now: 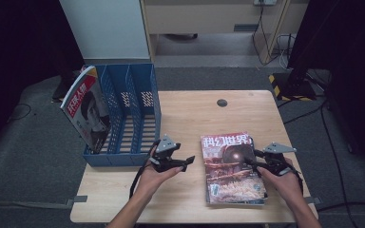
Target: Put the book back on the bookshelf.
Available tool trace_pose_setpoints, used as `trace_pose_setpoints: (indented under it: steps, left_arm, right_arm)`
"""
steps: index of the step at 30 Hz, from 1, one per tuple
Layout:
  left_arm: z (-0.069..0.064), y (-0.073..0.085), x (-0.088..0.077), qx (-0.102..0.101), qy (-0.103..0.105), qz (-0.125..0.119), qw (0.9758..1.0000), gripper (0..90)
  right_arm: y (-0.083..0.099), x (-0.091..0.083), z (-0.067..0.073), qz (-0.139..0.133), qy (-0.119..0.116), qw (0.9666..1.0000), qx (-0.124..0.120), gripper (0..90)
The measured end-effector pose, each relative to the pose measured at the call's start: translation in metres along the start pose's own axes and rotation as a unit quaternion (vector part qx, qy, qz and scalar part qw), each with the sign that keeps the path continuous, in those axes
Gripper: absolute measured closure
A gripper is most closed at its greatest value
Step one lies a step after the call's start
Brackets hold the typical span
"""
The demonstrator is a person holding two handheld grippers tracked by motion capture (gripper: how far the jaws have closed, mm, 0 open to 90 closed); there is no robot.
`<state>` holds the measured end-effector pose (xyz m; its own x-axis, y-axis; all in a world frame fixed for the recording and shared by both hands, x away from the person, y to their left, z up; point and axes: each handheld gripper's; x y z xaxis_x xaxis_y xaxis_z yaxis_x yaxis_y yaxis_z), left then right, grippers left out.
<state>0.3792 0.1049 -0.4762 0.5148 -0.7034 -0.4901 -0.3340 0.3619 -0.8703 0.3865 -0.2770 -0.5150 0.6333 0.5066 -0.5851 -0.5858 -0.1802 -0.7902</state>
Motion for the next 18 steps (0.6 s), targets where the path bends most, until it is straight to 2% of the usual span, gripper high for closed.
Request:
trace_pose_setpoints:
  steps: [3, 5, 7, 12, 16, 18]
  left_arm:
    - [-0.008, 0.004, 0.010, 0.007, 0.010, 0.009, 0.9999, 20.5]
    - [-0.014, 0.007, 0.016, 0.016, 0.022, 0.017, 0.9995, 20.7]
    - [-0.019, 0.012, 0.023, 0.024, 0.025, 0.031, 0.9989, 20.6]
    - [-0.030, 0.020, 0.038, 0.031, 0.039, 0.061, 0.9969, 19.5]
    - [-0.033, 0.023, 0.047, 0.030, 0.046, 0.074, 0.9958, 18.7]
    - [-0.031, 0.022, 0.050, 0.020, 0.047, 0.073, 0.9960, 17.5]
  right_arm:
    - [0.001, 0.001, 0.000, -0.001, -0.011, 0.9999, 0.006, 37.6]
    - [0.002, 0.002, 0.002, -0.003, -0.009, 1.0000, 0.004, 36.7]
    - [0.002, 0.002, 0.002, -0.003, -0.008, 1.0000, 0.000, 36.8]
    - [0.001, 0.001, 0.001, -0.002, -0.008, 1.0000, 0.004, 38.7]
    - [0.001, 0.002, 0.003, -0.001, -0.015, 0.9999, 0.003, 41.0]
    - [0.001, 0.003, 0.005, 0.002, -0.017, 0.9998, -0.002, 40.8]
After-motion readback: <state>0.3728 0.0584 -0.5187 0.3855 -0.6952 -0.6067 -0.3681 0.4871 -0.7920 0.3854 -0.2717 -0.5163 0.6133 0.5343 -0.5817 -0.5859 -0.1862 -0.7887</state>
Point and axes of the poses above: each handheld gripper's, and its own axes: x roughly forward along the jaws, y roughly out of its underside, z roughly to its left, and after that the axes turned 7 degrees about x, right-handed
